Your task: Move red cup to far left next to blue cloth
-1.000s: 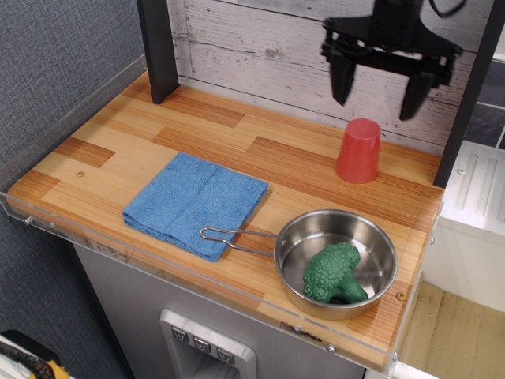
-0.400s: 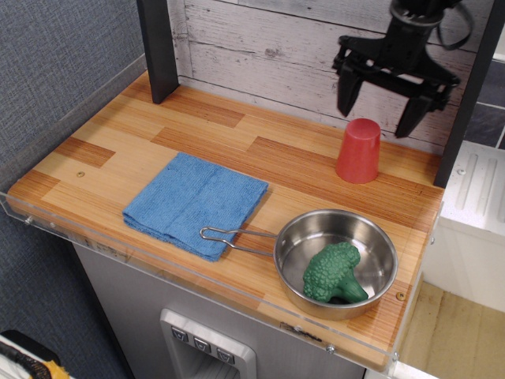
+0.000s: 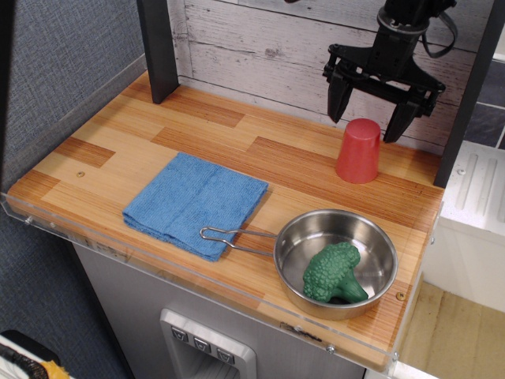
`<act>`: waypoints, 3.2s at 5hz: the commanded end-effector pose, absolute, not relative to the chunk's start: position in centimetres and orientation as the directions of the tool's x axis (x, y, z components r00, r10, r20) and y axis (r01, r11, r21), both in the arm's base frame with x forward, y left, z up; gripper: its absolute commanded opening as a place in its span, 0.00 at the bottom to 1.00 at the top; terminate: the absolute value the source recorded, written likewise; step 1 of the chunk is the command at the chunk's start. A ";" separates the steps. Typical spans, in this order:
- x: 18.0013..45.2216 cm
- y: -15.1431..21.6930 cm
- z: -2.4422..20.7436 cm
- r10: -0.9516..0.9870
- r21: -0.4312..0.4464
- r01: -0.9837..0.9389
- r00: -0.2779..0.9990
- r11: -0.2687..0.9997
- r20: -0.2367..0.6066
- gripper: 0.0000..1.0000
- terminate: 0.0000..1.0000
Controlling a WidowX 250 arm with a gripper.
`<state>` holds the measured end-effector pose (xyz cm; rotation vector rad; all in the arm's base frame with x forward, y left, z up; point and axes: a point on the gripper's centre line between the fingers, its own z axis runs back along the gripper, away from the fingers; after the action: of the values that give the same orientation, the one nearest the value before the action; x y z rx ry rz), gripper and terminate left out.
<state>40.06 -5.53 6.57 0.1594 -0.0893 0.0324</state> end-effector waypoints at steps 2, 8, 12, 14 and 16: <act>40.4 -5.4 6.7 0.033 0.133 -0.048 0.993 0.990 0.116 1.00 0.00; 37.9 -2.5 11.4 0.147 0.106 -0.168 0.974 0.980 0.174 0.00 0.00; 30.3 9.3 13.3 0.572 0.088 -0.592 0.800 0.801 0.180 0.00 0.00; 27.3 12.5 11.6 0.679 0.110 -0.689 0.725 0.717 0.117 0.00 0.00; 24.3 15.2 10.0 0.736 0.144 -0.741 0.670 0.656 0.094 0.00 0.00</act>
<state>24.79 15.57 8.51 0.1675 0.0167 0.8300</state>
